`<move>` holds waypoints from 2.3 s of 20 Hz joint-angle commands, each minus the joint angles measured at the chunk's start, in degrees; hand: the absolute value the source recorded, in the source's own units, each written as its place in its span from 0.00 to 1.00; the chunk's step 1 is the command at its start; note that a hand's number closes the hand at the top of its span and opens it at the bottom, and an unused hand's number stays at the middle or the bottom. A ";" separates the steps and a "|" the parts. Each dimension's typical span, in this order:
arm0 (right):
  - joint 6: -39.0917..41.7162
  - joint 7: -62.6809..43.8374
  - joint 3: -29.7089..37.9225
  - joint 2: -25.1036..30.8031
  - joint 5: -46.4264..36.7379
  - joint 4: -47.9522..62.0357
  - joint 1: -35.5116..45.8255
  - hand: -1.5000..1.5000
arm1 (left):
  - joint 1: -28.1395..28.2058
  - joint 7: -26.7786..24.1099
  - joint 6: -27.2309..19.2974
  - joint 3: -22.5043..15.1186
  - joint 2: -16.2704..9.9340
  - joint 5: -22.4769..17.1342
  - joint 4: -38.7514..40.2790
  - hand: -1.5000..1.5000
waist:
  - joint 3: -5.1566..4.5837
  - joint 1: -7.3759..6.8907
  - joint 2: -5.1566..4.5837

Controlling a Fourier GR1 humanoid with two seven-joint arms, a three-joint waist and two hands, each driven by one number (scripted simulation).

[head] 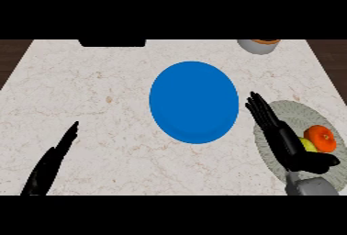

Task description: Pick the squash from the placemat and place it in the plate

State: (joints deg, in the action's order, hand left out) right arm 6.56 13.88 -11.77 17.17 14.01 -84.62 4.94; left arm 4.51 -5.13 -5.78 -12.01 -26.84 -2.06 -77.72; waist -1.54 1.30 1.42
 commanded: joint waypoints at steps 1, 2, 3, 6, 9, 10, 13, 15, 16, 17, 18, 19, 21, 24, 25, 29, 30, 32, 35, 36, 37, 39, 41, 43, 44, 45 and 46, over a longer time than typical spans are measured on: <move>2.99 -5.06 4.63 3.28 4.88 -3.59 1.99 0.00 | -5.53 2.19 -0.40 0.84 2.45 -0.02 0.53 0.50 | 1.51 -0.68 -1.36; 3.74 -7.69 4.37 4.18 5.72 -5.48 0.91 0.00 | -5.97 -0.07 -2.49 1.61 4.01 0.34 0.01 0.50 | 1.49 -0.70 -1.31; 6.74 -9.25 6.47 5.33 9.73 -3.46 3.41 0.00 | -10.52 3.49 -1.90 2.17 4.48 -1.04 -1.04 0.50 | 1.51 -0.53 -1.41; 10.57 -17.74 11.60 9.30 19.59 -4.12 8.59 0.00 | -18.04 6.45 -6.02 4.29 6.15 -0.98 -3.61 0.50 | 1.53 0.08 -1.33; 10.09 -3.99 3.28 26.40 -16.02 -8.26 8.78 1.00 | -12.96 4.71 -3.01 3.78 5.77 -3.27 -2.73 0.50 | 1.12 0.05 -0.41; 6.59 1.25 3.13 21.49 -16.73 -4.43 1.66 1.00 | -15.99 6.49 -3.54 4.90 6.62 -4.27 -2.94 0.50 | 1.67 0.49 -1.45; 9.67 9.14 6.98 16.80 -7.82 4.92 -6.12 0.00 | -18.45 9.26 -4.11 4.47 6.67 -2.49 -3.36 0.50 | 1.65 -0.38 -1.49; 7.69 18.44 5.86 16.76 -14.98 8.40 -7.25 0.00 | -20.38 13.89 -3.24 5.42 5.93 -3.80 -6.61 0.50 | 1.66 -1.01 -1.40; 5.93 24.01 5.90 17.29 -18.53 11.12 -8.36 0.00 | -18.21 10.62 -3.71 4.31 7.47 -2.78 -4.77 0.50 | 1.65 -1.03 -1.47; 7.61 24.42 8.88 20.48 -17.44 11.89 -6.69 0.00 | -16.56 5.73 -3.21 4.99 8.04 -2.42 -2.00 0.50 | 1.58 -1.04 -1.50; 6.10 24.88 10.12 22.14 -18.15 9.35 -7.99 0.00 | -17.92 8.22 -3.63 4.32 8.80 -2.26 -1.83 0.50 | 1.57 -0.64 -1.42; 1.72 26.39 9.39 20.21 -21.75 11.51 -6.84 0.00 | -19.42 9.60 -4.97 4.38 8.94 -1.30 -2.57 0.50 | 1.60 -0.91 -1.45; 3.51 26.58 12.83 22.45 -20.04 12.51 -3.40 0.00 | -18.52 10.36 -3.38 4.36 8.36 -1.37 -3.76 0.50 | 1.57 -1.27 -1.41; 6.06 25.73 18.75 26.83 -15.62 8.53 -4.67 0.00 | -21.74 14.72 -3.60 4.38 9.03 -1.43 -4.82 0.50 | 1.54 -0.81 -1.30; 6.61 22.35 19.65 29.44 -15.48 2.94 -6.82 0.00 | -18.22 9.32 -2.14 5.19 8.15 -1.52 -2.33 0.50 | 1.46 -0.47 -1.24; 8.92 14.54 18.06 37.05 -21.96 2.22 -6.56 0.00 | -20.70 11.48 -3.66 4.80 9.06 -0.43 -2.96 0.50 | 1.42 -0.56 -1.25; 11.18 13.86 19.18 40.64 -22.46 3.99 -7.09 0.00 | -18.26 10.89 -3.29 5.10 9.20 -1.55 -4.60 0.50 | 1.41 -0.97 -1.18; 14.38 9.37 17.86 42.97 -23.63 3.96 -4.50 0.00 | -18.46 8.82 -1.61 5.49 8.36 -1.44 -2.63 0.50 | 1.41 -1.51 -1.45; 16.48 5.64 16.72 42.34 -25.43 1.77 -4.35 0.00 | -20.63 9.66 -2.70 5.56 9.85 -0.02 -0.86 0.50 | 1.47 -1.11 -1.45; 17.56 5.97 16.43 42.59 -26.50 4.25 -2.79 0.00 | -20.32 11.41 -3.82 5.02 10.54 0.65 -3.17 0.50 | 1.51 -1.51 -1.46; 18.55 4.49 15.62 43.80 -27.75 4.80 -1.04 0.00 | -19.81 10.44 -2.95 4.57 10.53 0.65 -2.79 0.50 | 1.50 -1.77 -1.52; 19.69 3.45 14.80 43.35 -29.34 4.15 -1.86 0.00 | -19.35 8.91 0.67 8.44 7.11 -1.92 -1.58 0.50 | 1.50 -1.67 -1.49; 20.21 6.25 13.70 40.96 -32.32 9.70 0.79 0.00 | -21.19 9.04 -1.41 6.60 10.47 0.74 -0.78 0.50 | 1.54 -1.66 -1.57; 21.09 7.77 15.72 41.10 -32.98 9.17 -1.22 0.00 | -24.13 11.16 -1.92 7.49 11.34 1.22 0.56 0.50 | 1.54 -1.09 -1.47; 22.44 3.01 14.76 38.54 -33.54 7.09 1.98 0.00 | -19.53 10.28 -0.05 7.62 10.16 0.95 -3.64 0.50 | 1.53 -1.50 -1.42; 20.56 7.82 13.21 38.16 -36.90 12.69 2.84 0.00 | -20.86 9.97 -1.52 6.20 12.41 2.31 -1.00 0.50 | 1.55 -1.60 -1.52; 21.74 7.49 13.72 37.45 -37.13 13.83 3.79 0.00 | -19.32 9.53 -1.59 6.73 12.10 2.82 -2.19 0.50 | 1.54 -1.63 -1.49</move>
State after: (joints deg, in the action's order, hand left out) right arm 27.17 20.38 2.85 56.96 -19.23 -75.06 5.93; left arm -15.59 4.65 -7.10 -5.22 -16.01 -0.87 -79.63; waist -0.01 -0.21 -0.05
